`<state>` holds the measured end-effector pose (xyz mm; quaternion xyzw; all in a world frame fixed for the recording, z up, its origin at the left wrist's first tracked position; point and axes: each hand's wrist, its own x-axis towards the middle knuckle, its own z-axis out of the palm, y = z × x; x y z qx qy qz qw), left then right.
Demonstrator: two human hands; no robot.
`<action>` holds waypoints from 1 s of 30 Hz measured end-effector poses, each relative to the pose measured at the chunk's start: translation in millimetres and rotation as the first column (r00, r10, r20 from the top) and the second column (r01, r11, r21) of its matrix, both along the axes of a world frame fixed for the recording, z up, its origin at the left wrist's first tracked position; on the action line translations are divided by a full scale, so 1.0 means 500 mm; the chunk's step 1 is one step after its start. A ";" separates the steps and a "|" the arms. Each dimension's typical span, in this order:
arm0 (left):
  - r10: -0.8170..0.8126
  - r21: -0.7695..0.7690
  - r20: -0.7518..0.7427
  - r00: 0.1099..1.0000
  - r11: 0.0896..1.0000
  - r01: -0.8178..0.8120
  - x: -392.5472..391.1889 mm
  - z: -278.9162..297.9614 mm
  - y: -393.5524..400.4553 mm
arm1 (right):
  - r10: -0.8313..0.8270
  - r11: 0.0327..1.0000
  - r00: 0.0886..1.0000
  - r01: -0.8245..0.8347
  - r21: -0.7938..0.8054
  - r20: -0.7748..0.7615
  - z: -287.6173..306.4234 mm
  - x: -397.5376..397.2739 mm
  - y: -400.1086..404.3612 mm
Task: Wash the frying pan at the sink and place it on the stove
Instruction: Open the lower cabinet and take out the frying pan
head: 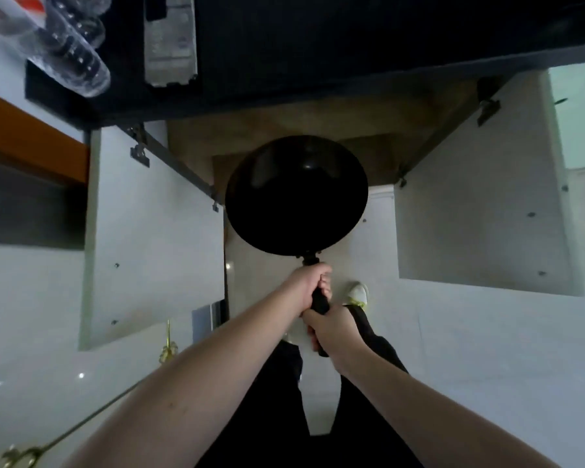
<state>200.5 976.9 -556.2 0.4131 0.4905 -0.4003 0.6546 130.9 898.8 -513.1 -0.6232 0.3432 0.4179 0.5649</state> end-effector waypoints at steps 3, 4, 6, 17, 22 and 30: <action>-0.010 -0.022 -0.046 0.999 1.000 0.009 -0.076 0.040 0.005 | -0.004 1.000 0.997 0.005 0.001 -0.073 0.051 -0.062 0.006; -0.009 -0.025 -0.058 0.998 1.000 0.008 -0.099 0.051 0.006 | -0.005 1.000 0.996 0.005 0.002 -0.090 0.067 -0.080 0.007; -0.048 -0.032 -0.045 0.998 0.998 0.046 -0.136 0.072 0.010 | -0.014 1.000 0.995 0.013 -0.007 -0.103 0.100 -0.111 0.009; -0.129 -0.048 0.061 0.990 0.990 0.132 -0.229 0.252 -0.014 | 0.021 0.995 1.000 -0.022 -0.097 -0.009 0.281 -0.212 -0.007; -0.170 -0.092 0.051 0.984 0.980 0.174 -0.243 0.326 -0.067 | 0.073 0.986 0.996 -0.063 -0.156 0.060 0.355 -0.241 -0.055; -0.260 -0.086 0.078 0.962 0.960 0.266 -0.213 0.419 -0.179 | -0.114 0.990 0.985 0.124 -0.067 0.130 0.434 -0.237 -0.153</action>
